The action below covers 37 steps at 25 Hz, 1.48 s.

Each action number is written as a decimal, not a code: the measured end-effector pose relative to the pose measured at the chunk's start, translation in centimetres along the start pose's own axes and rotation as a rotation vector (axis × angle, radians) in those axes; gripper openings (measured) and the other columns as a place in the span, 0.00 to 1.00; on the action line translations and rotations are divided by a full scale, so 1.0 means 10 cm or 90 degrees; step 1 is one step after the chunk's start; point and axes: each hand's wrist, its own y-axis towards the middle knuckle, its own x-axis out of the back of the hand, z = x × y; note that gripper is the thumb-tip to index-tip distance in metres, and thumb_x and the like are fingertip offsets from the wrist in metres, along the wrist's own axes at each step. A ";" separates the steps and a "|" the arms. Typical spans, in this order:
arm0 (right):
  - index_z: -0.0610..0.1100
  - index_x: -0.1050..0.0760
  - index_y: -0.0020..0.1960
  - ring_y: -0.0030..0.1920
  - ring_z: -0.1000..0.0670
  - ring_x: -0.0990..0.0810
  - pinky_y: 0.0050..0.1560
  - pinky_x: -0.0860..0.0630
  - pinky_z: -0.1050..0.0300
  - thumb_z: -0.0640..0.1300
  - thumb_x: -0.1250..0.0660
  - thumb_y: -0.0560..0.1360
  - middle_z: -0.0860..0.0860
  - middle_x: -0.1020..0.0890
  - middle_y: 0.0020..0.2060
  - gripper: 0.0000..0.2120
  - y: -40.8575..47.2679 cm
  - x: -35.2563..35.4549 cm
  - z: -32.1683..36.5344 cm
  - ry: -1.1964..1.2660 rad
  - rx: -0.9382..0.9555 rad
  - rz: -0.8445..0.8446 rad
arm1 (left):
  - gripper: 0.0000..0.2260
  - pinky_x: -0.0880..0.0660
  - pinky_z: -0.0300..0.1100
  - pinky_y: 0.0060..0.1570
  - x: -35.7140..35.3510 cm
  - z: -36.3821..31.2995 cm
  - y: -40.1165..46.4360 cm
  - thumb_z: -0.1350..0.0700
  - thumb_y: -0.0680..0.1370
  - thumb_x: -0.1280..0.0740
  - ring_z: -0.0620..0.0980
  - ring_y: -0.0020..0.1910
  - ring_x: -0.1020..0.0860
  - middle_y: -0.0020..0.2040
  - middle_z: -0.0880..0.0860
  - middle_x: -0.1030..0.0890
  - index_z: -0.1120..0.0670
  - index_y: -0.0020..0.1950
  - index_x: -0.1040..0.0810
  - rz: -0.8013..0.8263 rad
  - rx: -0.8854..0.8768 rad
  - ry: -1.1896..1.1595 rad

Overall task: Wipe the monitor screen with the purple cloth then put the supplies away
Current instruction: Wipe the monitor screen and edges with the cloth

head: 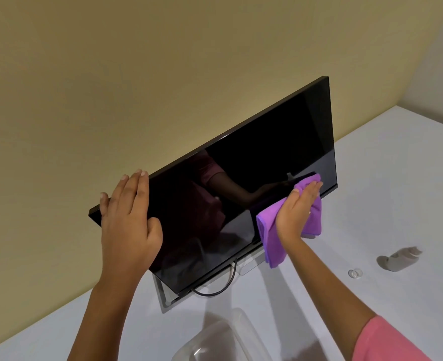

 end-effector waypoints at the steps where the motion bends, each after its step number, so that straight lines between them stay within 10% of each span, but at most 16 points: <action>1: 0.44 0.57 0.78 0.77 0.48 0.50 0.75 0.47 0.43 0.46 0.51 0.83 0.48 0.51 0.78 0.26 0.05 0.00 0.03 -0.003 0.010 -0.001 | 0.32 0.48 0.62 0.70 0.00 0.01 0.00 0.63 0.68 0.44 0.59 0.73 0.38 0.73 0.58 0.33 0.60 0.74 0.38 -0.001 -0.003 -0.002; 11: 0.46 0.59 0.77 0.77 0.45 0.56 0.76 0.55 0.50 0.47 0.57 0.82 0.49 0.52 0.77 0.25 -1.29 -0.47 -0.08 -0.231 0.436 0.140 | 0.32 0.47 0.62 0.70 0.00 0.02 0.00 0.63 0.67 0.44 0.60 0.72 0.36 0.71 0.60 0.32 0.61 0.73 0.37 -0.004 -0.012 0.005; 18: 0.59 0.60 0.76 0.75 0.63 0.52 0.75 0.49 0.52 0.47 0.47 0.81 0.58 0.50 0.76 0.30 -1.08 -0.22 -0.41 0.009 0.174 0.173 | 0.32 0.44 0.63 0.69 0.02 0.03 0.00 0.63 0.67 0.44 0.61 0.71 0.35 0.70 0.61 0.31 0.62 0.73 0.37 0.003 -0.027 -0.007; 23: 0.48 0.56 0.78 0.75 0.45 0.41 0.72 0.38 0.42 0.46 0.49 0.83 0.50 0.46 0.77 0.27 -0.45 -0.18 -0.10 -0.029 0.073 0.022 | 0.32 0.46 0.62 0.70 0.04 0.04 -0.01 0.63 0.67 0.44 0.60 0.72 0.36 0.71 0.60 0.32 0.62 0.73 0.37 0.012 -0.029 -0.014; 31: 0.55 0.61 0.77 0.77 0.54 0.55 0.73 0.45 0.53 0.50 0.54 0.81 0.59 0.54 0.77 0.27 -1.16 -0.31 0.03 -0.103 0.349 0.189 | 0.32 0.45 0.62 0.69 0.03 0.02 -0.01 0.63 0.67 0.44 0.61 0.71 0.35 0.70 0.61 0.31 0.62 0.72 0.36 0.004 -0.026 -0.018; 37: 0.36 0.54 0.77 0.76 0.41 0.50 0.75 0.46 0.52 0.46 0.70 0.82 0.41 0.50 0.76 0.26 -1.37 -0.16 -0.49 -0.297 0.384 0.247 | 0.32 0.44 0.61 0.70 0.05 0.07 -0.02 0.63 0.68 0.45 0.59 0.73 0.38 0.72 0.59 0.33 0.61 0.73 0.38 0.023 -0.046 -0.016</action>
